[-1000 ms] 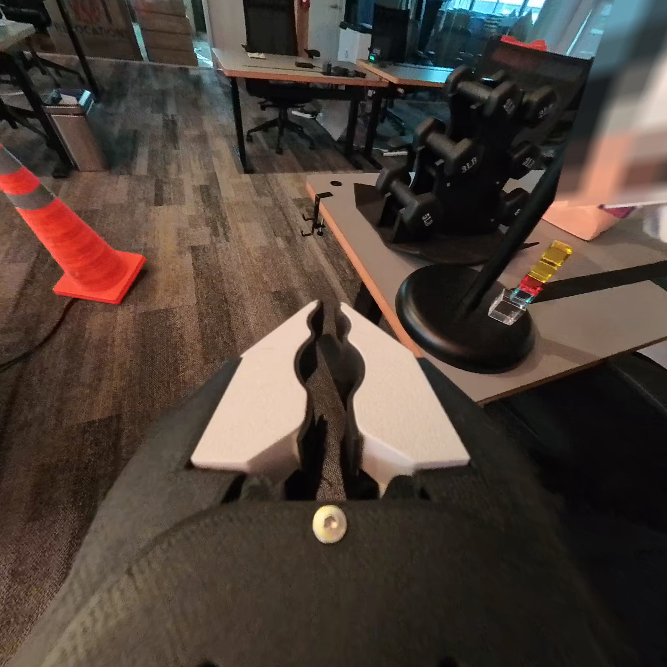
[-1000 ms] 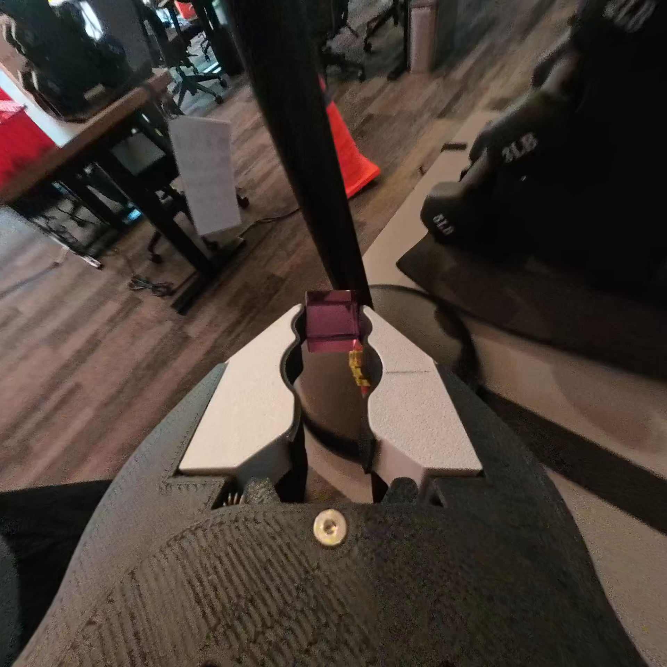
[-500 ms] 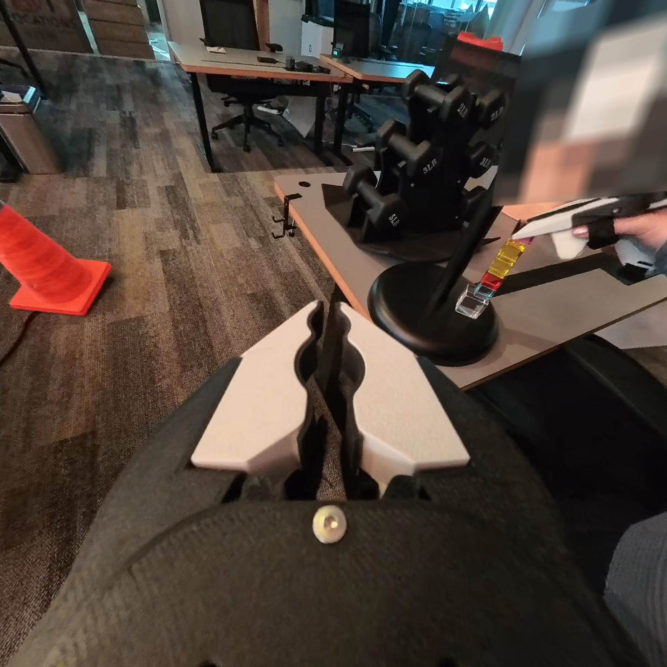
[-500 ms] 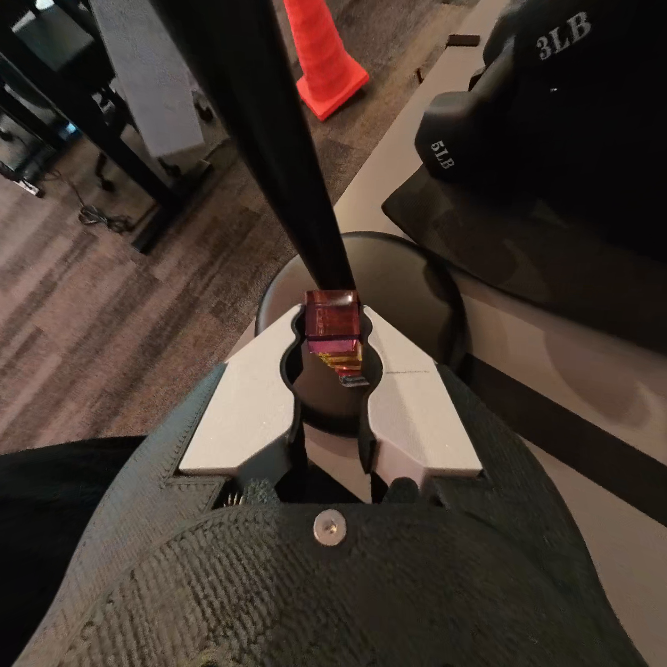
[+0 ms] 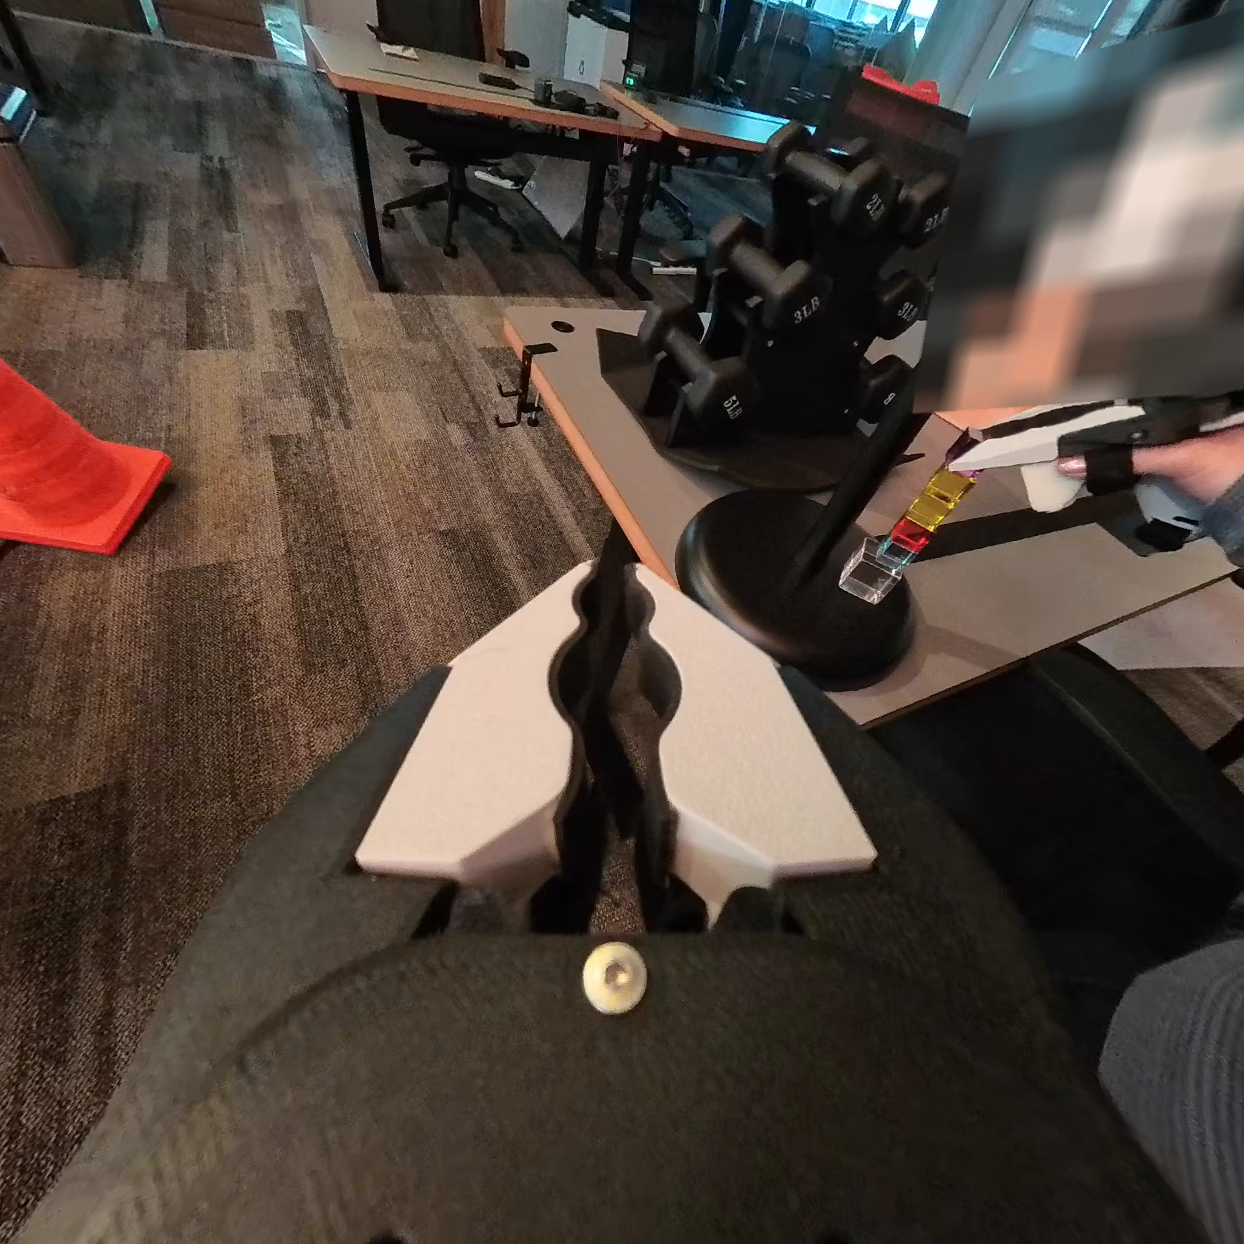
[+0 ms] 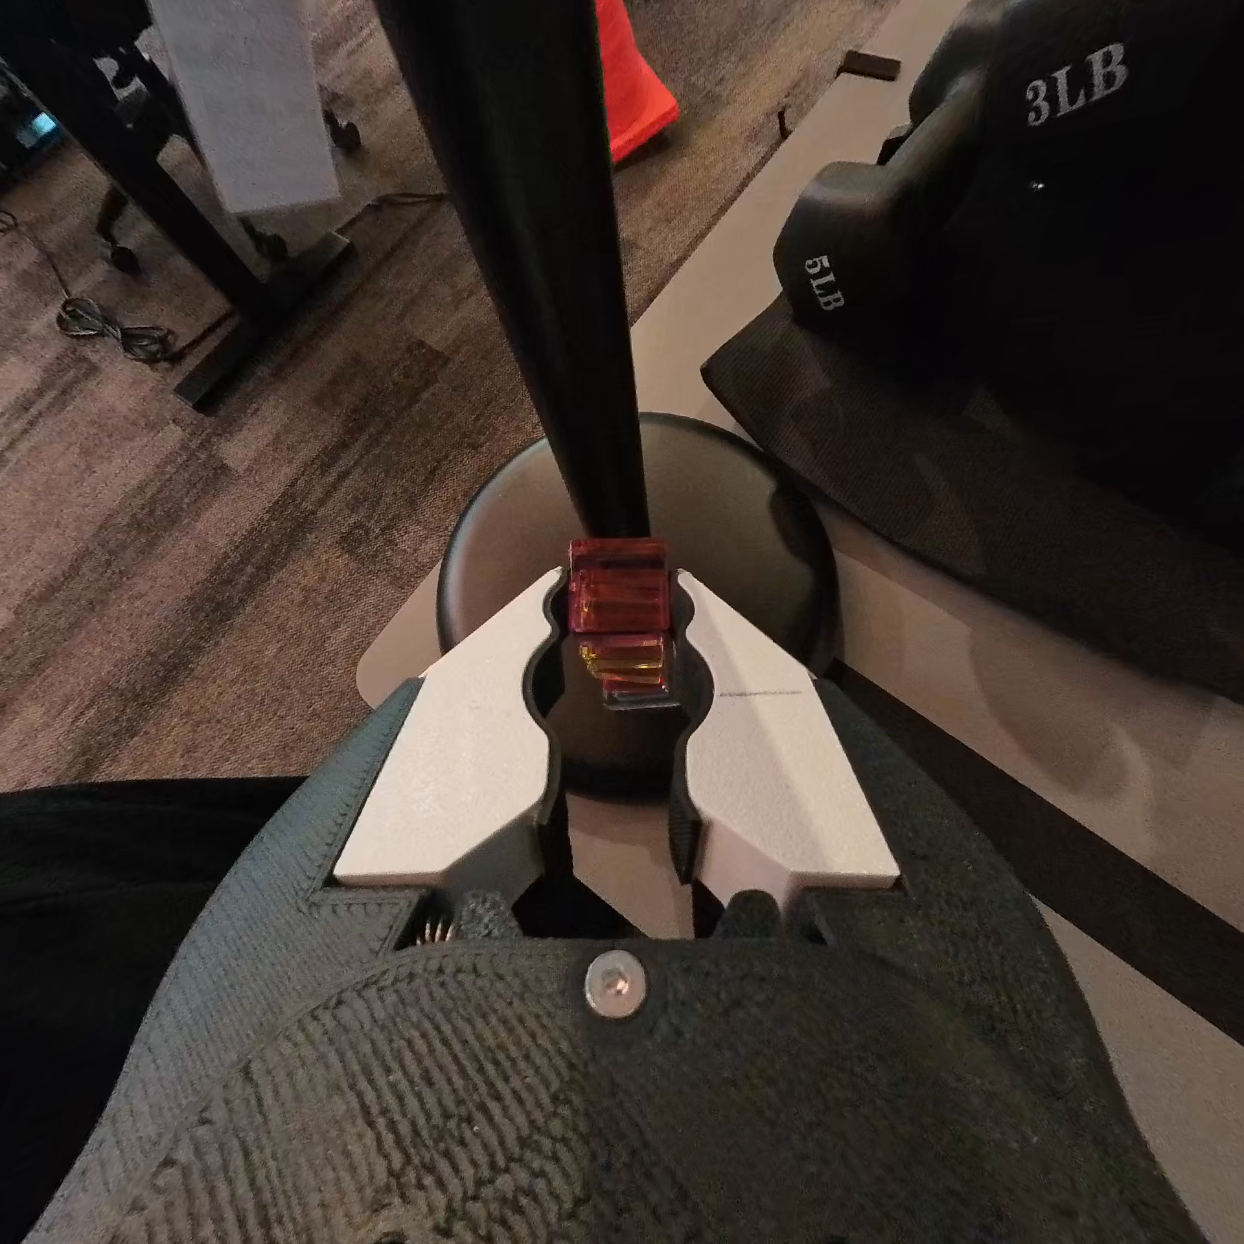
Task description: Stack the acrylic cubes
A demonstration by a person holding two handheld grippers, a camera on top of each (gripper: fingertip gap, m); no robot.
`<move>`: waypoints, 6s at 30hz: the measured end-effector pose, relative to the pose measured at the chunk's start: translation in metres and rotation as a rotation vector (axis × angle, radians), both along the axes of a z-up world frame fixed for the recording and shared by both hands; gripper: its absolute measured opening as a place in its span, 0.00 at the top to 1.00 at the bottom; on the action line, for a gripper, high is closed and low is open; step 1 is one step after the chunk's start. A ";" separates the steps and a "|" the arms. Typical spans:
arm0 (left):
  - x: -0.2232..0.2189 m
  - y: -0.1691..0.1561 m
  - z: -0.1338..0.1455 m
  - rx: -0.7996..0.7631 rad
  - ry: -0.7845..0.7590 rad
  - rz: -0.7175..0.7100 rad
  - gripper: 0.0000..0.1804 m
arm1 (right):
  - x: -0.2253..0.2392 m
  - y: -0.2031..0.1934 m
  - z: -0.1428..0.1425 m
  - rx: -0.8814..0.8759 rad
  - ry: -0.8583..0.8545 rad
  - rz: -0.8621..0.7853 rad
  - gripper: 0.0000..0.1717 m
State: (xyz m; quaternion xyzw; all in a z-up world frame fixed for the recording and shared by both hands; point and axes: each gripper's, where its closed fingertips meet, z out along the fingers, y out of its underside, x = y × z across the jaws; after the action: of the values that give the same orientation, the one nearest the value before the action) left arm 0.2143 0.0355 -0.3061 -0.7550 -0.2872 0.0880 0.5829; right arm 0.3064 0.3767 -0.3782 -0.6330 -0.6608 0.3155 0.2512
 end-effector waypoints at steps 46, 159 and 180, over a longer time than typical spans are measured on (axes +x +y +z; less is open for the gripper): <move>-0.003 -0.001 0.003 0.012 -0.018 0.015 0.95 | 0.010 -0.021 -0.086 -0.090 0.000 -0.253 1.00; 0.029 0.004 -0.008 -0.001 -0.075 -0.029 0.95 | 0.006 -0.013 -0.078 0.112 0.006 -0.337 0.85; 0.027 0.003 -0.010 0.005 -0.076 -0.035 0.95 | 0.004 -0.014 -0.090 0.121 -0.031 -0.377 0.82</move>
State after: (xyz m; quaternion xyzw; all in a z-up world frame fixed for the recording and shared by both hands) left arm 0.2409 0.0386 -0.3165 -0.7612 -0.2960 0.0483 0.5750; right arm 0.3100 0.3627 -0.4681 -0.7339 -0.5522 0.2130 0.3333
